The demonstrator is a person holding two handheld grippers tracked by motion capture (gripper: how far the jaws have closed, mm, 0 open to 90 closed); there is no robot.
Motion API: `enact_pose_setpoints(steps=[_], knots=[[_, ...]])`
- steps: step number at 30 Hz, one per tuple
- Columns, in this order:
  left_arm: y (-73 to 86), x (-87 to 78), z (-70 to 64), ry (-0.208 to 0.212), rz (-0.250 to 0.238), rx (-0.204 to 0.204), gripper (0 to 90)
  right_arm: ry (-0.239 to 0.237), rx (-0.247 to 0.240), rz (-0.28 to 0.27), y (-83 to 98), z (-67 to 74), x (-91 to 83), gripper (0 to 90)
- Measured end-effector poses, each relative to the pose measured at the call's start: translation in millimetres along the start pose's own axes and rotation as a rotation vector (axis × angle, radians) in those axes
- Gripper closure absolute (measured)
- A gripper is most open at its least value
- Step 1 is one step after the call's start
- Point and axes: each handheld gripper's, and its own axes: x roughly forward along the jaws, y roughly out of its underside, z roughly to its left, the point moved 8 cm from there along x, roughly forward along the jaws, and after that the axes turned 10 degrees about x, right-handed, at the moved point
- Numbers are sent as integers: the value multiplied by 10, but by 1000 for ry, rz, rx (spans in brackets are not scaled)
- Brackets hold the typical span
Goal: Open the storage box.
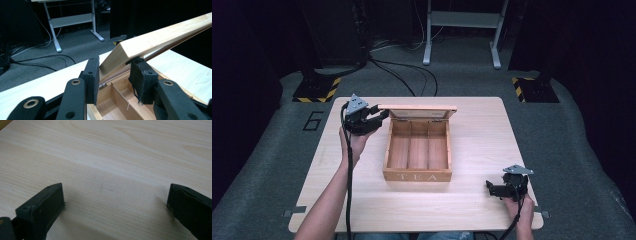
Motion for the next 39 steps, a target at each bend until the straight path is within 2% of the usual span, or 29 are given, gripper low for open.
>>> enact_pose_setpoints(steps=[25, 28, 29, 32, 39], knots=[[3, -3, -1, 2, 2, 4, 594, -1, 3, -6, -4, 0, 2, 6], [1, -3, -1, 2, 3, 4, 594, 1, 16, -3, 2, 9, -1, 6], [1, -3, -1, 2, 3, 4, 595, -1, -1, -6, -5, -2, 2, 6], [1, -3, -1, 2, 3, 4, 595, 1, 15, -3, 1, 8, -1, 6], [2, -5, -2, 1, 7, 5, 595, 1, 17, -3, 2, 9, -1, 6]])
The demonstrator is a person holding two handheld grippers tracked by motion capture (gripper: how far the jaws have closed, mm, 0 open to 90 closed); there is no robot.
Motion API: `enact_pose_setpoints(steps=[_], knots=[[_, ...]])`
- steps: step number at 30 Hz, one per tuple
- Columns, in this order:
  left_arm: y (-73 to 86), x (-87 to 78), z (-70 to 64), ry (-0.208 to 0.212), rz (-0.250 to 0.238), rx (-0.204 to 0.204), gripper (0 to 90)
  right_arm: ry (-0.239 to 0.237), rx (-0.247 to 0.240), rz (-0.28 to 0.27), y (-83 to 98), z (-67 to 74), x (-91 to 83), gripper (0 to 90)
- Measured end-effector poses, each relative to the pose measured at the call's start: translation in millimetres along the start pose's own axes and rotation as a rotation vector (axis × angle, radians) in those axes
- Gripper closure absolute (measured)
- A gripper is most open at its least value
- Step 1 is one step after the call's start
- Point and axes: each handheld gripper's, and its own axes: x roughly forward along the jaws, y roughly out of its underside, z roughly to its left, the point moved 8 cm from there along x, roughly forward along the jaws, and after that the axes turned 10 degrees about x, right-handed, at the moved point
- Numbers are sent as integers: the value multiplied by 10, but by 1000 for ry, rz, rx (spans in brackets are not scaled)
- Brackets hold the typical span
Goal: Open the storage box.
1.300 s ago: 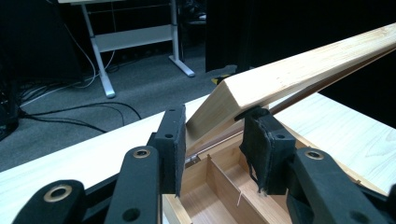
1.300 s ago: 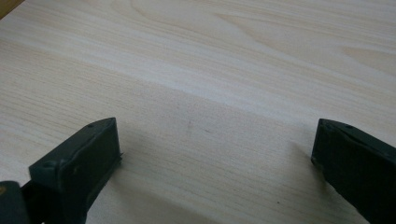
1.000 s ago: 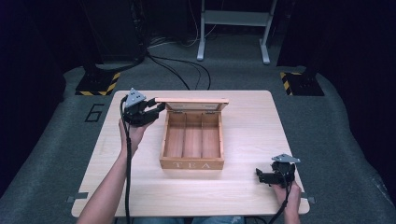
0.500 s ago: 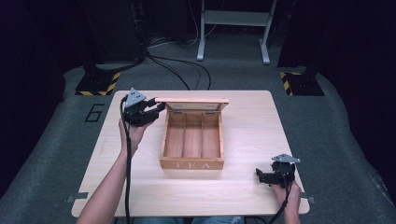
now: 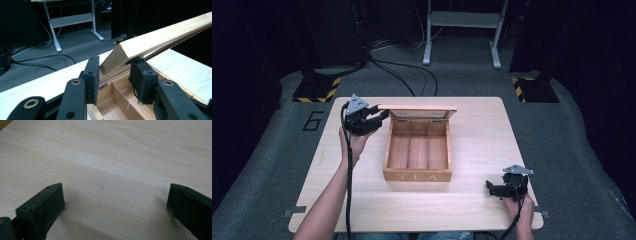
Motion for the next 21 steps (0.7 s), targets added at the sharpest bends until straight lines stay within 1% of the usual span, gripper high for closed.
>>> enact_pose_setpoints(steps=[8, 10, 12, 14, 16, 17, 18, 19, 20, 21], knots=[[0, -1, 0, 1, 1, 1, 595, -1, -5, -1, -2, -4, 1, 6], [1, -2, -2, 1, 2, 1, 594, 0, 0, 1, 1, 0, 0, 6], [1, -2, -2, 1, 2, 1, 595, -2, -17, -3, -7, -11, 3, 6], [0, 0, -3, -2, 0, 2, 595, 1, 1, -2, -1, 1, 2, 6], [1, -3, -3, 1, 3, 3, 595, 1, 2, -2, 0, 1, 2, 6], [1, -2, -4, -1, 1, 3, 595, -3, -21, -6, -10, -14, 6, 6], [1, -2, -4, -1, 1, 3, 594, -3, -21, -6, -10, -14, 6, 6], [2, -3, -4, -1, 1, 3, 594, 1, 2, -2, 0, 2, 2, 6], [3, -3, -5, -1, 2, 4, 595, -1, -13, -6, -7, -8, 5, 6], [4, -5, -6, 0, 2, 4, 595, 1, 3, -1, 0, 2, 1, 6]])
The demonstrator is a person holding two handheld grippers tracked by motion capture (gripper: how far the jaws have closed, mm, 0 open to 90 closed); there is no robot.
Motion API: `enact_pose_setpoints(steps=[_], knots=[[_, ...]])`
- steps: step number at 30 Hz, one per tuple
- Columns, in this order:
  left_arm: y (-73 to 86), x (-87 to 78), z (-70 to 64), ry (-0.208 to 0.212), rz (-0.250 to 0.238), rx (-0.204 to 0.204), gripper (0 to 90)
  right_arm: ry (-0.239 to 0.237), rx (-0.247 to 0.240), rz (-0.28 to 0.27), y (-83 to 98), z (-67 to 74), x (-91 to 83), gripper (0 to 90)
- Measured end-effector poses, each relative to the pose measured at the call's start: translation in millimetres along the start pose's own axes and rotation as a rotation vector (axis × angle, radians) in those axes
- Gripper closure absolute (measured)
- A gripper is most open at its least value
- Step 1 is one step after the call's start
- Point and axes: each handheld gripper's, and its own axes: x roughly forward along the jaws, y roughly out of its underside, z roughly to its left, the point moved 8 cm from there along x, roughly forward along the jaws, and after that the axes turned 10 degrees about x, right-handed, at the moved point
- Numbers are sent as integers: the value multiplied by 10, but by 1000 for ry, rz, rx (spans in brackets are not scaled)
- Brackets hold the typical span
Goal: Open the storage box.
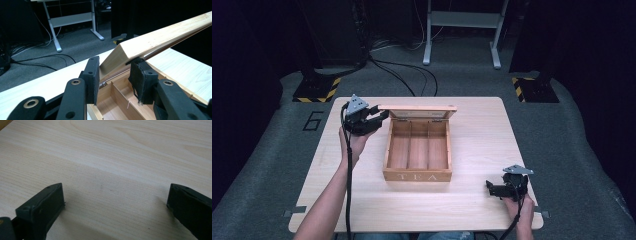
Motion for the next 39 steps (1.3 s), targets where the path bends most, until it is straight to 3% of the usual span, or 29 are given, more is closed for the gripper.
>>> enact_pose_setpoints(steps=[2, 3, 9, 39], knots=[[5, -3, -5, 2, 1, 0, 595, -2, -21, -5, -9, -14, 4, 6], [5, -4, -6, 2, 1, 0, 595, 0, 0, -1, 0, 0, 0, 6], [5, -4, -6, 1, 1, 1, 595, -4, -25, -5, -11, -16, 5, 6], [16, -11, -16, -1, 0, 2, 595, -1, -17, 0, -5, -9, 2, 7]])
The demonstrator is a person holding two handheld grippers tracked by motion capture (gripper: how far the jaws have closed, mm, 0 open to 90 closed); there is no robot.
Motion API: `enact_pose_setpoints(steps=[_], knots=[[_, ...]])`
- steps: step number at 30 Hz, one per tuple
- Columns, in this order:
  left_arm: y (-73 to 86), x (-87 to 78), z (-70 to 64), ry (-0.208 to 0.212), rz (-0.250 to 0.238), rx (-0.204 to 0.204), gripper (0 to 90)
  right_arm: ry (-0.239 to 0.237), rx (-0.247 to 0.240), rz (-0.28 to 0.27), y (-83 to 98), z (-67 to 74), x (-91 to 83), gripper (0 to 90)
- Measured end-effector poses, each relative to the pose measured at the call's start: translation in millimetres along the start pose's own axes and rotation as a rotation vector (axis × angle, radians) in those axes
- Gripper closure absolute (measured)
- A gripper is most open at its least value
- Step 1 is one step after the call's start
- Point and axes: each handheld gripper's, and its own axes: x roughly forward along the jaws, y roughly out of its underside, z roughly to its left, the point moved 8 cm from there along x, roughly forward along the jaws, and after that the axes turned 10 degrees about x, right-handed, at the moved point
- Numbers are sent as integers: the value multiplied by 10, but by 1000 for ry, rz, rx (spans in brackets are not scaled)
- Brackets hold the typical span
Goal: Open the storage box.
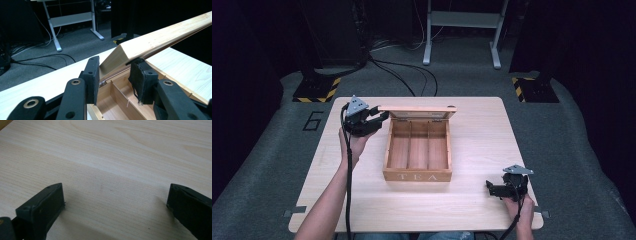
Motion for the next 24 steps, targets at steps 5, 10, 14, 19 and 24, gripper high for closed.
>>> enact_pose_setpoints(steps=[5, 10, 14, 19, 24], knots=[[2, -3, 0, 4, 3, 2, 594, 2, 5, 1, 1, 2, 0, 6], [7, -7, -3, 5, 4, 4, 594, 2, 4, 1, 1, 2, 0, 6], [18, -15, -13, 9, 7, 3, 594, 2, 4, 1, 2, 3, -1, 6], [27, -18, -17, 8, 0, 6, 593, 2, 4, 1, 2, 3, -1, 6], [37, -27, -22, 11, 4, 12, 593, 4, 7, -4, 0, 3, 2, 6]])
